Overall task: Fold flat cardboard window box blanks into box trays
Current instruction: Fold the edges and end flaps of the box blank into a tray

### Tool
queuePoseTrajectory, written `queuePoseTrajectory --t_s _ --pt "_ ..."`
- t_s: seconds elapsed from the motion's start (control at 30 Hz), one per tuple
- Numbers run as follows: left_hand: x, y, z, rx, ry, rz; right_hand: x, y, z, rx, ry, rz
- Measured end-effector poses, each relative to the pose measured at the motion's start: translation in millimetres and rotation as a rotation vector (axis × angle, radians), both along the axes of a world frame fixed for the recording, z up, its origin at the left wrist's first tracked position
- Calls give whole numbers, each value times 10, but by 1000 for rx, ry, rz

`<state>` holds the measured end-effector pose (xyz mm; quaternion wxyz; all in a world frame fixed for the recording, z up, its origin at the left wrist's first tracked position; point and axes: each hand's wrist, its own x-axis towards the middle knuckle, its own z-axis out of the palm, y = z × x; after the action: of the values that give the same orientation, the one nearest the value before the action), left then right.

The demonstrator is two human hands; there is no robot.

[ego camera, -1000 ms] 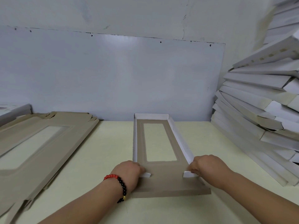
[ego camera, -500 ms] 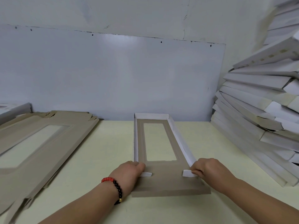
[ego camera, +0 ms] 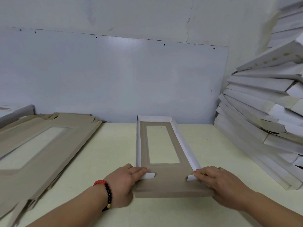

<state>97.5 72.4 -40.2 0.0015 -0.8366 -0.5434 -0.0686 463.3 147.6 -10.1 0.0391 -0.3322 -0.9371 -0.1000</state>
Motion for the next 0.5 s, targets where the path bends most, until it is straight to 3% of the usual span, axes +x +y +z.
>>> queuePoseTrajectory --t_s 0.13,0.3,0.5 --pt "9 15 36 4 -4 -28 11 -11 25 21 16 23" --pt "77 13 79 -17 -186 22 9 74 -59 -98 121 -8" --pt "167 126 195 -124 -245 218 -60 157 -5 -132 262 -1"
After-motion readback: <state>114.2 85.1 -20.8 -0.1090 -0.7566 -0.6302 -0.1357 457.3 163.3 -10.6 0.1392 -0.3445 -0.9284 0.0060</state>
